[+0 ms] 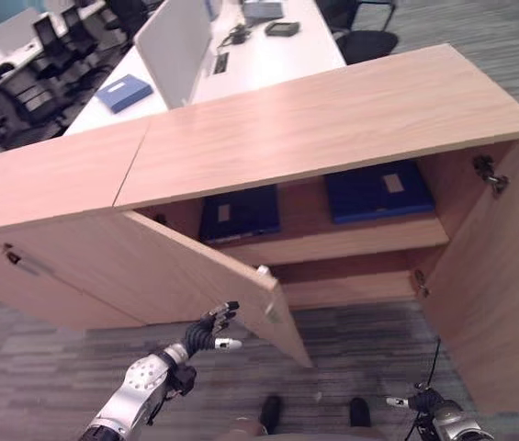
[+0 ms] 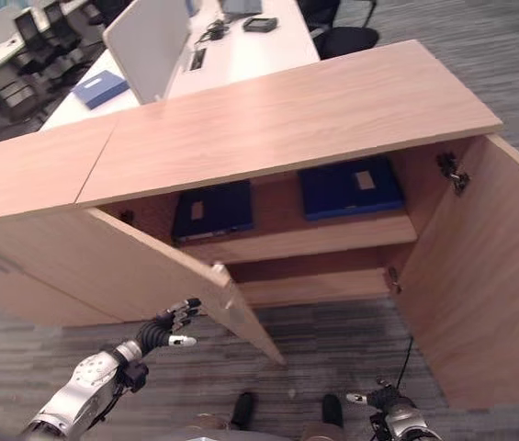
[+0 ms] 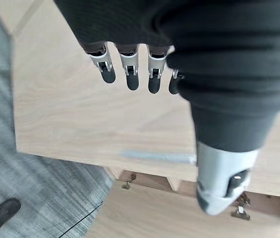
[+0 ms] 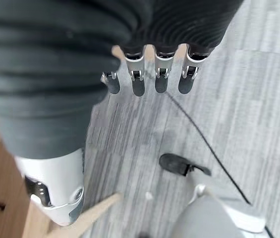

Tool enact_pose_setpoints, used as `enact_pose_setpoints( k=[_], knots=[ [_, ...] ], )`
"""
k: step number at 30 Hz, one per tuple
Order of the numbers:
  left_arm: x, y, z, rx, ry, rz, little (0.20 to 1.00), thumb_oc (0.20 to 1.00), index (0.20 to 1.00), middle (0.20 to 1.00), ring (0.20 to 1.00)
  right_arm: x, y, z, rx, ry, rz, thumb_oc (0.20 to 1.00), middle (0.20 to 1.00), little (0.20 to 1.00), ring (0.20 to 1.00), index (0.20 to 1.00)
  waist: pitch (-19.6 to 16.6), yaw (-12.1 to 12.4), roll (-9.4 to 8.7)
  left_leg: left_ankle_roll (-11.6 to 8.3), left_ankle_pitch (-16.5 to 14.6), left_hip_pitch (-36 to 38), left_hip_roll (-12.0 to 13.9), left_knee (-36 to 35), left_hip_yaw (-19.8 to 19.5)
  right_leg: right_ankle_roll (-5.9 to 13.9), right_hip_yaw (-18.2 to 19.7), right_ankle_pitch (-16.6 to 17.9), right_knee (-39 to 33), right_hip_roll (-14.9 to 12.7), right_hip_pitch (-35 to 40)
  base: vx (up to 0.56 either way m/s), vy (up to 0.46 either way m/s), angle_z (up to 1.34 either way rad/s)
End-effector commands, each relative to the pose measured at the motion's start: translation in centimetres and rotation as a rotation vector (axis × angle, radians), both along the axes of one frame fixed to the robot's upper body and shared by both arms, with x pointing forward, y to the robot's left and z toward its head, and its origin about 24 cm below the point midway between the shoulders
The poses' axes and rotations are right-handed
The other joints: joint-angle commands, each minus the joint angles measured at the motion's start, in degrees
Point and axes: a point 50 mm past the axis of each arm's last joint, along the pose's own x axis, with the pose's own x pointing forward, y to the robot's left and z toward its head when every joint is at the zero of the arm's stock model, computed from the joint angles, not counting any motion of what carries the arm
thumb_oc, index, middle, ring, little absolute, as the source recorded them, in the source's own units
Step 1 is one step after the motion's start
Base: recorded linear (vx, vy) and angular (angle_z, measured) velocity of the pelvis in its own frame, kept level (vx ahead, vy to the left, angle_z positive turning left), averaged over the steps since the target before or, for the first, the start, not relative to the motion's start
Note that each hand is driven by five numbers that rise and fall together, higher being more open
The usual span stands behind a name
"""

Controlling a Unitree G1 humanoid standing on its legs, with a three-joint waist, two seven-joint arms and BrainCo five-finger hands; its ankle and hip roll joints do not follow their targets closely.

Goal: Put the empty folder in the office cabinet

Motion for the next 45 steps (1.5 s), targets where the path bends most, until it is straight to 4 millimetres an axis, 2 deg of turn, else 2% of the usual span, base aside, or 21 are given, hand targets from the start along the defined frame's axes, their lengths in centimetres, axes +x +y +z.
enact_pose_setpoints(
  k=[1,4,12,19,22,30,32,41,45],
  knots=[
    [2.1,1.8,2.7,0.027,-0.148,0.068,1.0,1.0,1.0,1.0,1.0,-0.7,2.1,-1.1,0.045,0.025,0.046,1.0,1.0,1.0,1.0,1.0,0.18,-0.85,-4.15,-3.67,4.73,0.41,1.84,-1.69,0.65,2.44,-4.43,-8.98,-0.47,0.42,9.59,0.07,0.039,-0.65],
    [2.6,1.6,2.3,0.033,-0.145,0.096,1.0,1.0,1.0,1.0,1.0,-1.2,2.6,-1.4,0.054,0.04,0.047,1.0,1.0,1.0,1.0,1.0,-0.31,-1.82,-4.62,-3.57,4.53,1.9,2.0,-2.32,1.77,2.46,-4.07,-8.78,-0.47,0.51,9.73,0.08,0.051,-0.12],
    [6.4,2.0,2.1,0.124,-0.17,0.231,1.0,1.0,1.0,1.0,1.0,-2.8,4.0,-2.3,0.09,0.081,0.045,1.0,1.0,1.0,1.0,1.0,-3.02,-4.69,-8.33,-2.01,2.04,5.11,2.49,-2.57,7.19,3.63,-1.13,-7.67,-0.47,-0.46,9.65,0.08,0.063,-0.21],
    [8.6,3.0,3.1,0.186,-0.191,0.274,1.0,1.0,1.0,1.0,1.0,-3.5,4.4,-2.6,0.104,0.101,0.042,1.0,1.0,1.0,1.0,1.0,-4.55,-6.4,-9.64,-1.44,0.49,6.74,2.63,-2.57,10.12,4.54,0.79,-7.04,-0.47,-1.24,9.37,0.07,0.06,-0.24],
    [9.9,4.4,4.3,0.237,-0.211,0.3,1.0,1.0,1.0,1.0,1.0,-4.1,4.6,-2.8,0.111,0.127,0.06,1.0,1.0,1.0,1.0,1.0,-5.35,-7.21,-10.43,-1.05,-0.44,7.97,2.67,-2.57,12.59,5.2,2.2,-6.44,-0.35,-1.59,8.9,0.06,0.068,-0.44],
    [12.5,6.0,7.3,0.286,-0.271,0.348,1.0,1.0,1.0,1.0,1.0,-4.4,5.1,-3.0,0.12,0.15,0.1,1.0,1.0,1.0,1.0,1.0,-5.97,-8.76,-11.26,-0.48,-1.43,8.94,2.29,-2.57,15.13,6.44,3.76,-5.43,0.22,-2.16,7.78,0.03,0.05,-0.2],
    [13.5,6.6,8.5,0.308,-0.294,0.372,1.0,1.0,1.0,1.0,1.0,-4.4,5.2,-3.0,0.125,0.151,0.111,1.0,1.0,1.0,1.0,1.0,-6.22,-9.6,-11.41,-0.17,-1.8,9.29,1.95,-2.57,15.9,6.93,4.21,-5.18,0.4,-2.57,7.52,0.04,0.076,-0.13],
    [14.5,8.6,10.6,0.358,-0.312,0.43,1.0,1.0,1.0,1.0,1.0,-4.3,5.1,-2.9,0.13,0.148,0.112,1.0,1.0,1.0,1.0,1.0,-6.4,-10.77,-11.7,0.48,-2.78,10.02,1.09,-2.57,17.56,8.15,5.34,-4.58,1.12,-3.77,6.42,0.02,0.047,-0.11],
    [14.4,9.1,10.7,0.357,-0.311,0.454,1.0,1.0,1.0,1.0,1.0,-4.3,5.2,-3.0,0.134,0.149,0.114,1.0,1.0,1.0,1.0,1.0,-6.34,-10.55,-11.87,0.67,-2.98,10.36,0.92,-2.57,18.08,8.4,5.59,-4.63,1.82,-3.93,6.03,0.02,0.036,-0.16]
  ],
)
